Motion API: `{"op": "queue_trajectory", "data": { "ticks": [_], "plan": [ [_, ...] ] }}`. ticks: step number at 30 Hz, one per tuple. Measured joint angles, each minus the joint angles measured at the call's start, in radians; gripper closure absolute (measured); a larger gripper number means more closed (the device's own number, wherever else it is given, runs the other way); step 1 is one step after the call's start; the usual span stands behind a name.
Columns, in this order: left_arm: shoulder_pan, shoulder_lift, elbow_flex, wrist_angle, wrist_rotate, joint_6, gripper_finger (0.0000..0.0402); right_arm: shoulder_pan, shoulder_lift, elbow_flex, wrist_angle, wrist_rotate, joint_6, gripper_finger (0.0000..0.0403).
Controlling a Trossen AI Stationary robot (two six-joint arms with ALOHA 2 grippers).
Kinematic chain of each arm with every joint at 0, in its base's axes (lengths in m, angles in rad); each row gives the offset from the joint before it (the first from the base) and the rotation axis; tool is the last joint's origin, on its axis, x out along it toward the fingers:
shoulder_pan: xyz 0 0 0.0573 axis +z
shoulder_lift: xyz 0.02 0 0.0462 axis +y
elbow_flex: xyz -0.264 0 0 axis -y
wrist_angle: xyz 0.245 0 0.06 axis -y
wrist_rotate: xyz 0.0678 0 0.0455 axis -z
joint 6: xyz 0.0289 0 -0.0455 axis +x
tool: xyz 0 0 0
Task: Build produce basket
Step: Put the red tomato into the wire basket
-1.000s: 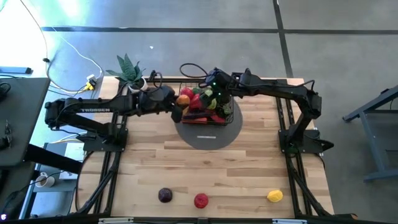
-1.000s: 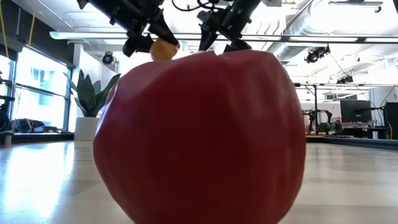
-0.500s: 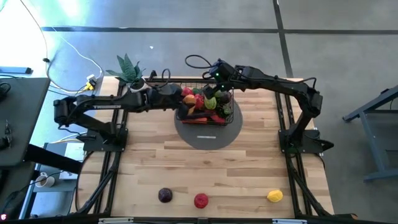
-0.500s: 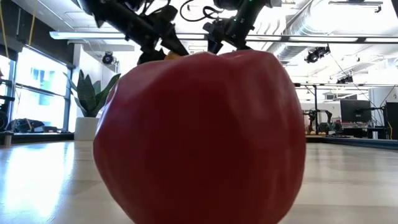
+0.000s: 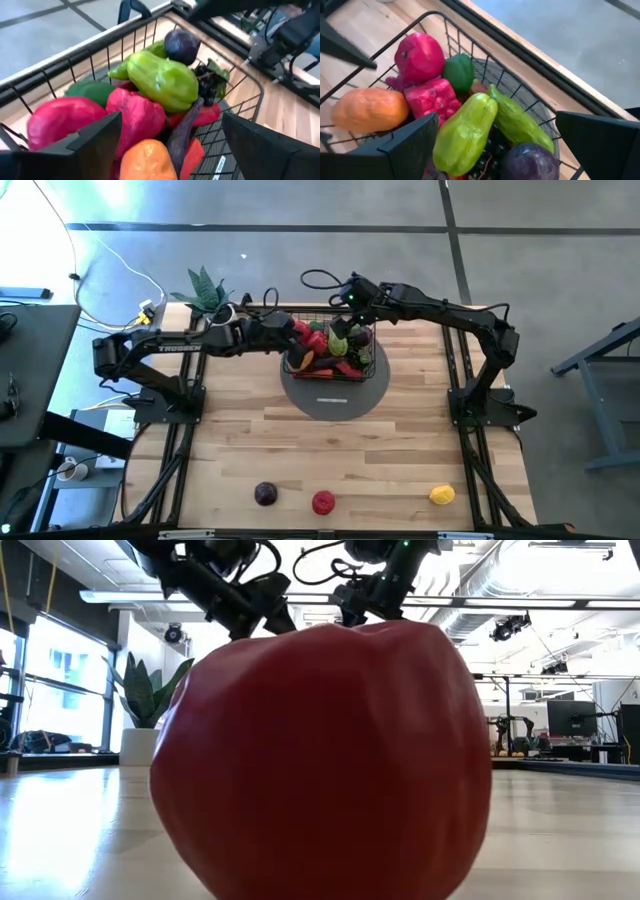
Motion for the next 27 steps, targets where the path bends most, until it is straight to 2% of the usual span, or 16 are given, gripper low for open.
{"op": "queue_trajectory", "data": {
  "ticks": [6,10,16,22,27],
  "plan": [
    [0.001,-0.055,0.000,-0.019,-0.001,0.000,0.0067,0.048,0.000,0.000,-0.022,-0.051,0.000,0.0018],
    [0.001,-0.101,0.000,-0.097,0.010,0.000,0.0067,0.100,0.000,0.000,-0.049,-0.053,0.025,0.0018],
    [0.000,-0.183,0.000,-0.215,0.084,0.001,0.0067,0.190,0.000,0.000,-0.062,-0.055,0.116,0.0018],
    [-0.002,-0.255,0.000,-0.273,0.172,0.000,0.0067,0.278,0.000,0.000,-0.076,-0.104,0.239,0.0018],
    [-0.019,-0.301,0.000,-0.339,0.204,-0.002,0.0067,0.360,0.000,0.000,-0.082,-0.162,0.267,0.0018]
  ]
}}
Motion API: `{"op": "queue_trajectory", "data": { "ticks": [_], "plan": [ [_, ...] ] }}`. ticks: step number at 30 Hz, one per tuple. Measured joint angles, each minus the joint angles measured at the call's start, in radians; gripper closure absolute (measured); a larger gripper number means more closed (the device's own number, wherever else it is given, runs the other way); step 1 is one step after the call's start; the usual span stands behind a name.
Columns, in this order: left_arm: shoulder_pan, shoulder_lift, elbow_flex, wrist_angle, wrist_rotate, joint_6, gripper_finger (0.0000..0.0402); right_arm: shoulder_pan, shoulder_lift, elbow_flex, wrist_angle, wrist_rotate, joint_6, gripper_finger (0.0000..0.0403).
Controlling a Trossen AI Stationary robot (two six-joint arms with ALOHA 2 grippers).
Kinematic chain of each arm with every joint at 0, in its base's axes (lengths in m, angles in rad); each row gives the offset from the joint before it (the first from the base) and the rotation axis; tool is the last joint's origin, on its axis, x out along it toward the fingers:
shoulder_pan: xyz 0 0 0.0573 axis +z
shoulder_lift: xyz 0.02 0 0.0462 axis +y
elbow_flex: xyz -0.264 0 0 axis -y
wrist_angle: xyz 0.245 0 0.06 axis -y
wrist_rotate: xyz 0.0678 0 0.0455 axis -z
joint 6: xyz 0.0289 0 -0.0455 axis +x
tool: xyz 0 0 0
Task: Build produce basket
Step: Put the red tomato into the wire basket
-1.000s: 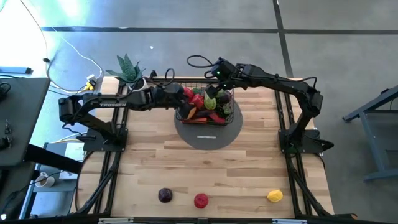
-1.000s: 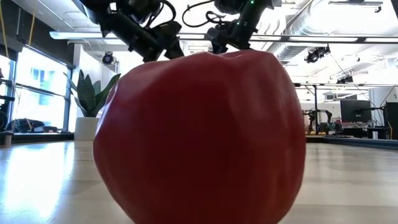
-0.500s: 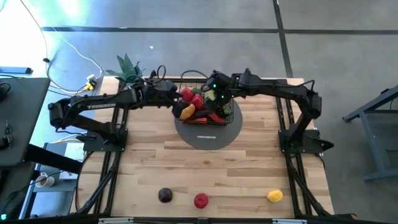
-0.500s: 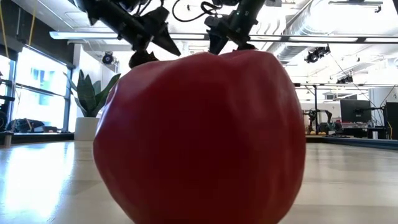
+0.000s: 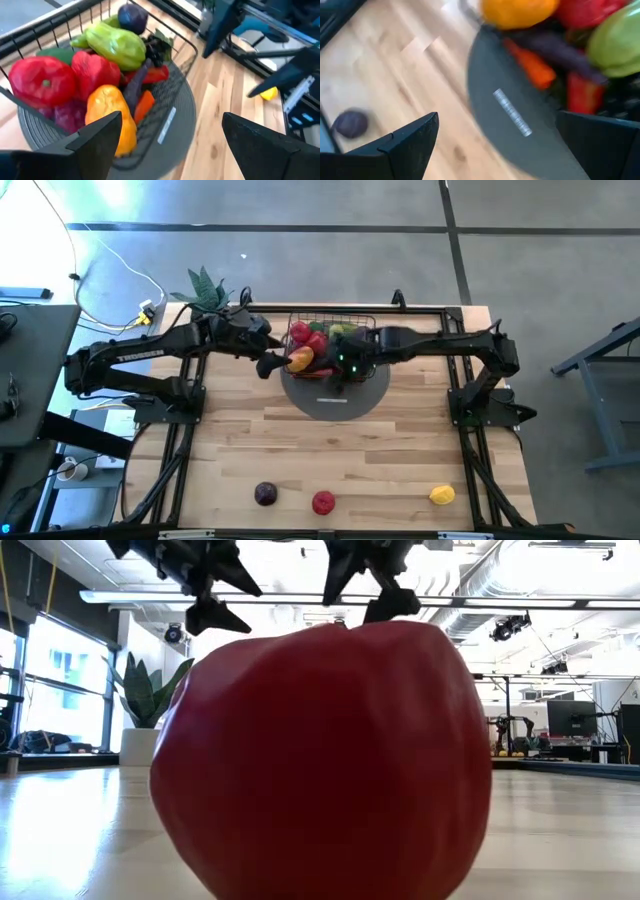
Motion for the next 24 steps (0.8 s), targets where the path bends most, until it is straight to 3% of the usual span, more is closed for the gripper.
{"op": "queue_trajectory", "data": {
  "ticks": [4,9,17,24],
  "plan": [
    [-0.027,-0.026,0.000,-0.046,-0.001,0.001,0.0067,0.070,0.000,0.000,-0.001,0.008,0.025,0.0018],
    [-0.061,-0.039,0.000,-0.091,-0.002,-0.019,0.0067,0.149,0.000,0.000,-0.001,0.090,0.087,0.0018],
    [-0.133,-0.039,0.000,-0.185,-0.003,-0.095,0.0067,0.251,0.003,0.000,0.016,0.052,0.176,0.0018],
    [-0.222,-0.038,0.000,-0.253,-0.005,-0.142,0.0067,0.336,0.012,0.000,0.065,0.053,0.363,0.0018]
  ]
}}
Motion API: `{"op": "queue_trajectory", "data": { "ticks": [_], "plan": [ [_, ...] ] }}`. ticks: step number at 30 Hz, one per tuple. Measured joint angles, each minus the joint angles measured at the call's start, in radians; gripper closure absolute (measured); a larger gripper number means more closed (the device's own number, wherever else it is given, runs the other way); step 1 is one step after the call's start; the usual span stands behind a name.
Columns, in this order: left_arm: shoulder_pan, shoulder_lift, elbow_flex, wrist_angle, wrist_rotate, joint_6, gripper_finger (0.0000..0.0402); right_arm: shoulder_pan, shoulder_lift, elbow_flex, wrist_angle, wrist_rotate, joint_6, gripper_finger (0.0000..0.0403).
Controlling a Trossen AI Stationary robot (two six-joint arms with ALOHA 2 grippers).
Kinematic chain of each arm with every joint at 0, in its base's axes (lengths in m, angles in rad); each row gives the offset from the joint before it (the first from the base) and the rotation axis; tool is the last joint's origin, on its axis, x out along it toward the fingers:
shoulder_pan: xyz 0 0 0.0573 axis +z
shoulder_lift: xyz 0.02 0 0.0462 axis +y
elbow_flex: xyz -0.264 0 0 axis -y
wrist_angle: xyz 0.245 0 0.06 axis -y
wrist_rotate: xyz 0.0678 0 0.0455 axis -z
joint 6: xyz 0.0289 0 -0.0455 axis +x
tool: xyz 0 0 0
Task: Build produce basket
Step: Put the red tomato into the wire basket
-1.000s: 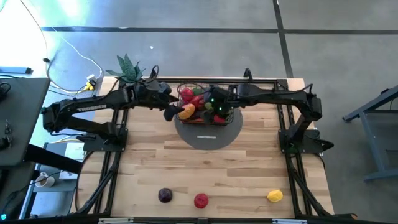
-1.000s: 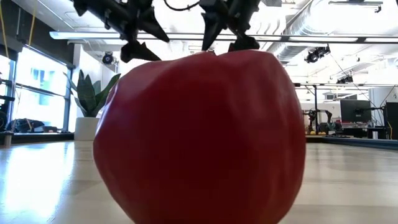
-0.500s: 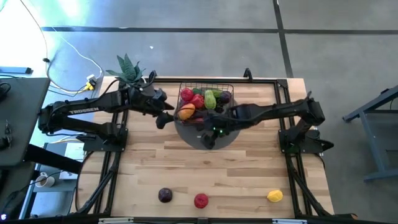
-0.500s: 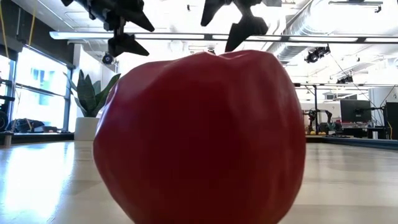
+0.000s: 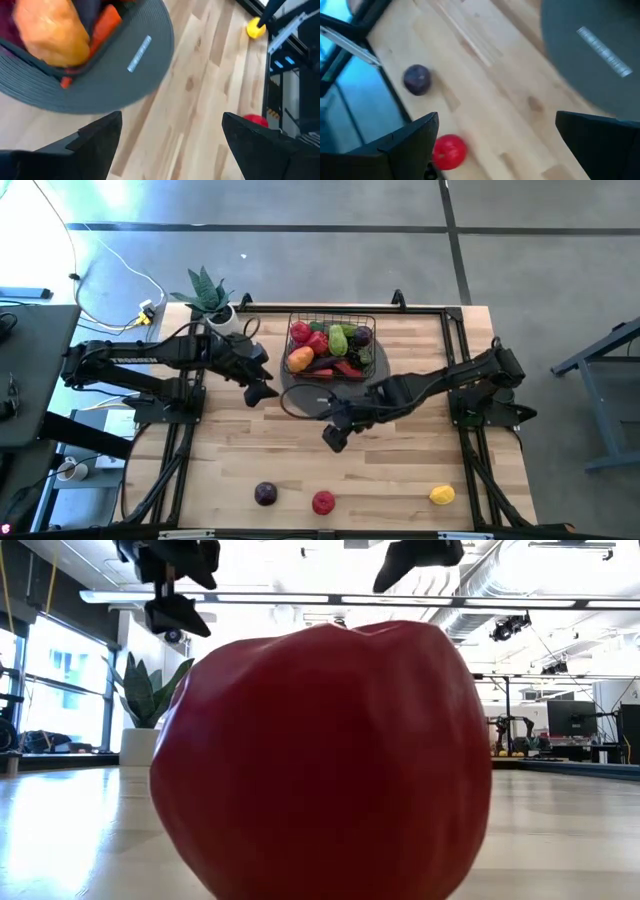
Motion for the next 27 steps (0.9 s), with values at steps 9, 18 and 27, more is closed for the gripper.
{"op": "queue_trajectory", "data": {
  "ticks": [9,18,27],
  "plan": [
    [-0.105,0.000,0.000,-0.009,-0.011,-0.040,0.0067,0.087,0.000,0.000,0.160,0.000,0.173,0.0018],
    [-0.142,0.000,0.000,-0.009,-0.035,-0.042,0.0067,0.174,0.004,0.000,0.265,0.060,0.338,0.0018],
    [-0.141,0.001,0.000,-0.018,-0.035,-0.040,0.0067,0.234,0.035,0.000,0.377,0.109,0.376,0.0018]
  ]
}}
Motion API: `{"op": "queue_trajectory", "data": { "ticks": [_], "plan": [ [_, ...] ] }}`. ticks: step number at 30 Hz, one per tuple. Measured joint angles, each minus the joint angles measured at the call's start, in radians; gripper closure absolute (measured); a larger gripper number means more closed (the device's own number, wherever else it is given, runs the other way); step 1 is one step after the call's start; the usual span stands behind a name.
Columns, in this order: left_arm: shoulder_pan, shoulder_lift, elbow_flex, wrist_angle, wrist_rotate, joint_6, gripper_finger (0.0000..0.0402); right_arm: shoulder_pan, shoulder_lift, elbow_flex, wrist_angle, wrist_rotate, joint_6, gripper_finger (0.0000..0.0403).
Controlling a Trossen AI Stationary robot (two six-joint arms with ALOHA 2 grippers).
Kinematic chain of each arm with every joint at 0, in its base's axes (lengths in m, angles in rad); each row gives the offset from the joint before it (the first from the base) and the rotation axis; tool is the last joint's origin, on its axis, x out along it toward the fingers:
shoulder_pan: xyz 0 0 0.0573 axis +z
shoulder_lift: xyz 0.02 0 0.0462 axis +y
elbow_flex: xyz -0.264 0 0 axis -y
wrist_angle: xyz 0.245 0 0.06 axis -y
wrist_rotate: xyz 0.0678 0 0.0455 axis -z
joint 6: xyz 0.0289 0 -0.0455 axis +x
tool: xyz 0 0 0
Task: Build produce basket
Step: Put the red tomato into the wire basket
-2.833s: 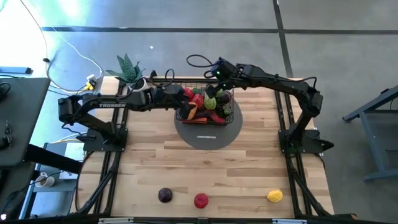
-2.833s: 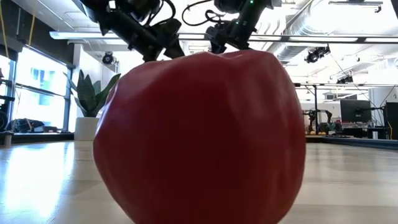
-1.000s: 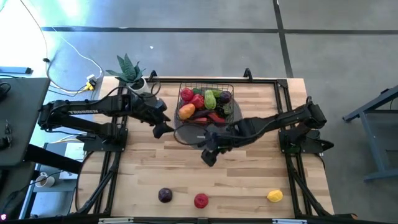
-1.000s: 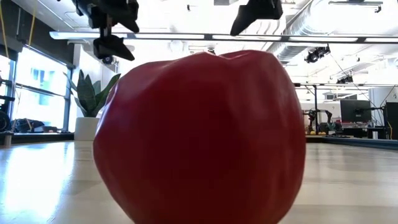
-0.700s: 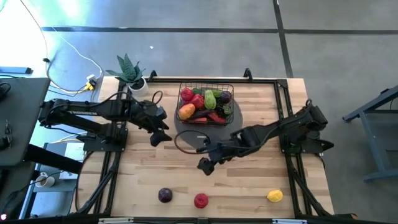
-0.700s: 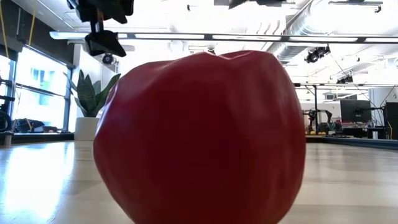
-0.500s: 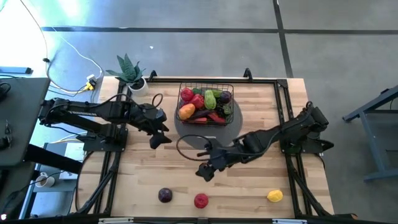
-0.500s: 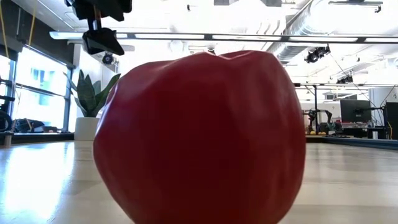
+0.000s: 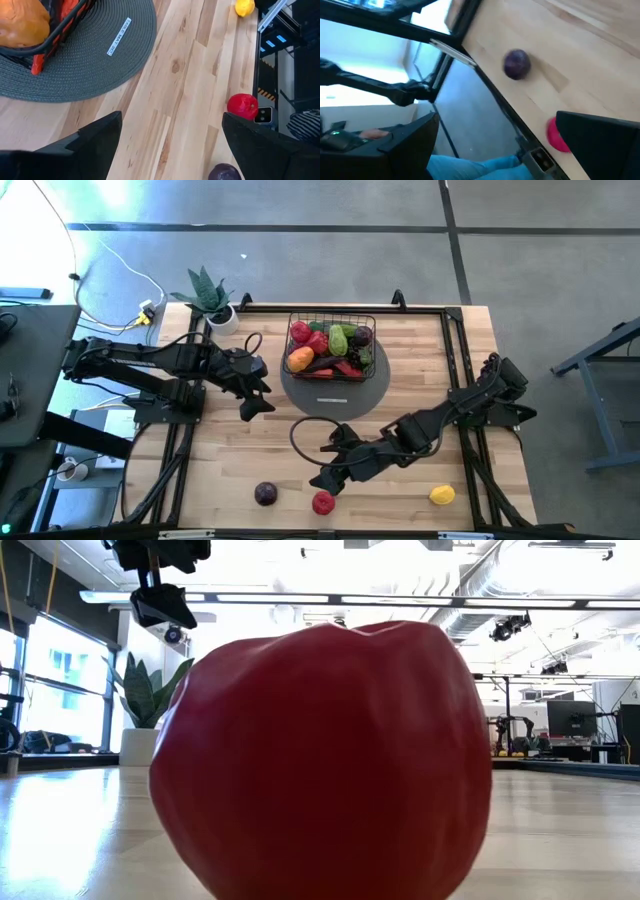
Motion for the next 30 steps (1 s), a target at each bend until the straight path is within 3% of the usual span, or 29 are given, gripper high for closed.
{"op": "queue_trajectory", "data": {
  "ticks": [3,9,23,30],
  "plan": [
    [0.000,0.000,0.000,-0.005,-0.001,0.000,0.0067,0.005,0.003,0.000,0.049,0.032,-0.064,0.0018],
    [0.000,0.000,0.000,-0.026,-0.029,-0.027,0.0067,0.008,0.004,0.000,0.029,0.076,-0.346,0.0018],
    [-0.016,0.000,0.000,-0.154,-0.108,-0.281,0.0067,0.007,0.004,0.000,0.038,0.064,-0.963,0.0018],
    [-0.041,0.000,0.000,-0.155,-0.119,-0.318,0.0067,0.037,0.069,0.000,0.098,0.010,-1.154,0.0018]
  ]
}}
